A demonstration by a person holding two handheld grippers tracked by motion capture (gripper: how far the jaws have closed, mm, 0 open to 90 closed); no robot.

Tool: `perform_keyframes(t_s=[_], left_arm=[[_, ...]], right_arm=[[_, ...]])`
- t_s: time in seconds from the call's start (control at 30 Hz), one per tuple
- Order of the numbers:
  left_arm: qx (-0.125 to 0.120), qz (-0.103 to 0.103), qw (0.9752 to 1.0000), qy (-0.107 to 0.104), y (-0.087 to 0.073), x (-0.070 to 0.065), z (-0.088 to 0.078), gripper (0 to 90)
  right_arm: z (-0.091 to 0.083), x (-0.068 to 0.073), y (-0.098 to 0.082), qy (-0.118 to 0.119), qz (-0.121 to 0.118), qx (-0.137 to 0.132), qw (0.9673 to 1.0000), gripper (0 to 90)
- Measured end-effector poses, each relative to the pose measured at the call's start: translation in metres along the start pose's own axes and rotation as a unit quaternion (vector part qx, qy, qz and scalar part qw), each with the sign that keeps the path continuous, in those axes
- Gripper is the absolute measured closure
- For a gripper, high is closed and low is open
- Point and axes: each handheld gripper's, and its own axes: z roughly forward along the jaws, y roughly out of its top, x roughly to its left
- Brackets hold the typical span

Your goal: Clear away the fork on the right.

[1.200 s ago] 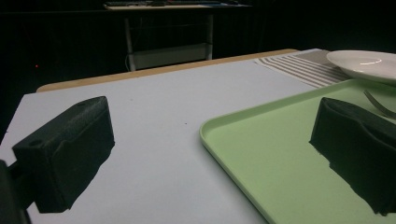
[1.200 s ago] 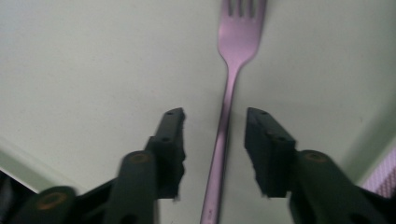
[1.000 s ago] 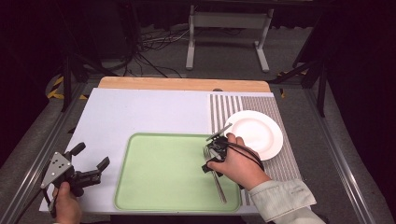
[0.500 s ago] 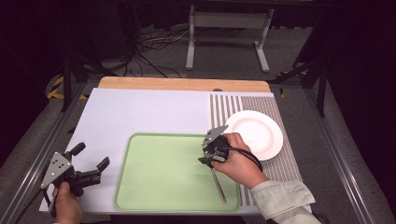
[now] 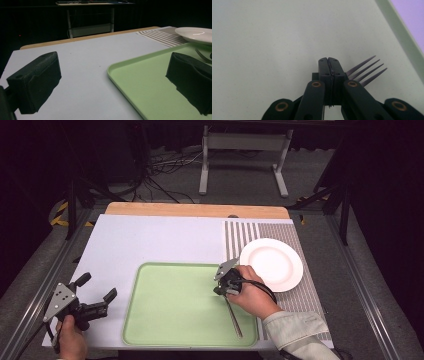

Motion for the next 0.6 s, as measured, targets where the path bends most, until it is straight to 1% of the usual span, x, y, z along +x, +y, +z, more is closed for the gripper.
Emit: perform_keyframes(t_s=[0.17,0.33,0.47,0.6], left_arm=[[-0.001,0.001,1.0000,-0.001,0.0000,-0.0005,0.0005,0.3],[0.000,0.001,1.0000,0.000,-0.0002,-0.0005,0.0007,0.3],[0.000,0.001,1.0000,-0.001,0.0001,-0.0007,0.0005,0.3],[0.001,0.001,1.0000,-0.001,0.0000,-0.0002,0.0003,0.3]], right_arm=[[0.0041,-0.0017,-0.0035,0.003,0.005,0.009,0.9999,90.0],[0.0056,-0.0007,-0.0043,0.010,0.004,0.013,0.9999,90.0],[0.0079,-0.0002,-0.0048,0.011,0.001,0.020,0.9997,90.0],[0.0081,-0.0005,-0.0048,0.007,0.004,0.021,0.9997,90.0]])
